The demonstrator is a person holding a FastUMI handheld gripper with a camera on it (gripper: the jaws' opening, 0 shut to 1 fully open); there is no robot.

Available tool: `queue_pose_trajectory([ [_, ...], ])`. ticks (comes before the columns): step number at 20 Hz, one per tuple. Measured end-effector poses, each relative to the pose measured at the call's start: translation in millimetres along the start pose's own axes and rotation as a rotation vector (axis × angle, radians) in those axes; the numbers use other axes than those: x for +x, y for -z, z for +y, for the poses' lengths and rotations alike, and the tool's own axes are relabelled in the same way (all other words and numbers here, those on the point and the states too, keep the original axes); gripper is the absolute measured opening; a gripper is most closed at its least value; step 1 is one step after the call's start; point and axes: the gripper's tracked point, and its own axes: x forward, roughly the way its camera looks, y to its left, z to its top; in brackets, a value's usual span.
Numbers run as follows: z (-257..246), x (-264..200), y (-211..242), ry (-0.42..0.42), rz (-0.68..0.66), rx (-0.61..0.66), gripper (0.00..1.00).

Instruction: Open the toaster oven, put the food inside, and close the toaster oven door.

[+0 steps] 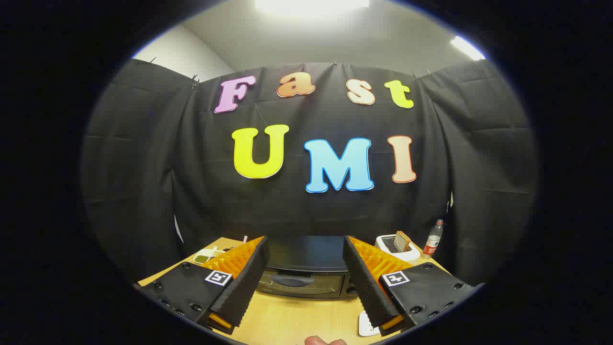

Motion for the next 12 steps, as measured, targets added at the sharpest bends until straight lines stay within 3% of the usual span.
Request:
queue_pose_trajectory([
  [12, -26.8, -32.7, 0.2, 0.099, -0.002, 0.028, 0.98],
])
